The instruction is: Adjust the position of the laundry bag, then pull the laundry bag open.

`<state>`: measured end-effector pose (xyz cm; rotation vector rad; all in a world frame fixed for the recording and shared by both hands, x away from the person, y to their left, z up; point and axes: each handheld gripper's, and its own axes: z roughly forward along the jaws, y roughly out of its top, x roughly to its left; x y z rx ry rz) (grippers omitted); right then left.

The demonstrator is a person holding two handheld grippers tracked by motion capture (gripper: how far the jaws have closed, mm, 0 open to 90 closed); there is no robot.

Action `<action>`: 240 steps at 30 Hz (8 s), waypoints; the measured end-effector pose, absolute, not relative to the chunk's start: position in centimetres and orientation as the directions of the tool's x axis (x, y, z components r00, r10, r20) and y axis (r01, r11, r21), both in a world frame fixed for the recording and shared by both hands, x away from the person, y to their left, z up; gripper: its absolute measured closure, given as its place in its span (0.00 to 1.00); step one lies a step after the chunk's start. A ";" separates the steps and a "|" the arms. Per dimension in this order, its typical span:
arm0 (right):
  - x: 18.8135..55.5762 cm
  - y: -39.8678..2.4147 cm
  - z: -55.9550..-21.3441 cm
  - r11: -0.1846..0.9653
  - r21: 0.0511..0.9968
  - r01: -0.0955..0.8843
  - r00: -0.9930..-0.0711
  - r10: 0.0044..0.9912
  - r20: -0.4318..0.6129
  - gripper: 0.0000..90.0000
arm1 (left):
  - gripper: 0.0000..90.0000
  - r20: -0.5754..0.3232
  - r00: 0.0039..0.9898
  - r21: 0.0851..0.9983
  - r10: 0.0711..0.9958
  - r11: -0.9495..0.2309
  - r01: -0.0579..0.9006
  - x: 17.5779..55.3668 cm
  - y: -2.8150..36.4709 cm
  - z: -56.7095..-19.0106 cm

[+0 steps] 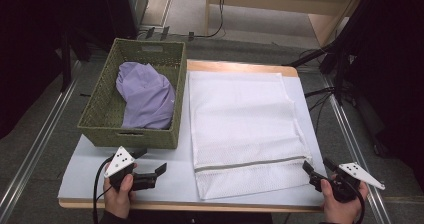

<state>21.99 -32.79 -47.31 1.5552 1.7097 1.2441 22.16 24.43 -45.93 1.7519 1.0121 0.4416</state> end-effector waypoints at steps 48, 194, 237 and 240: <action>30.0 -33.5 -48.9 -0.033 0.743 0.669 -0.222 0.945 0.242 0.70 | 0.55 -0.121 0.632 0.783 0.765 -0.318 0.534 22.7 12.5 -47.5; 17.6 -28.9 -49.5 -0.034 0.780 0.625 -0.235 0.945 0.229 0.53 | 0.65 -0.206 0.822 0.824 0.530 -0.359 0.438 24.8 -2.9 -46.7; 17.1 -27.6 -48.1 -0.085 0.862 0.499 -0.170 0.966 0.194 1.00 | 0.87 -0.253 0.826 0.801 0.504 -0.370 0.471 26.0 -4.7 -46.0; 17.1 -27.2 -47.7 -0.058 0.880 0.472 -0.193 0.967 0.168 1.00 | 0.89 -0.268 0.820 0.797 0.506 -0.362 0.484 26.5 -4.8 -45.6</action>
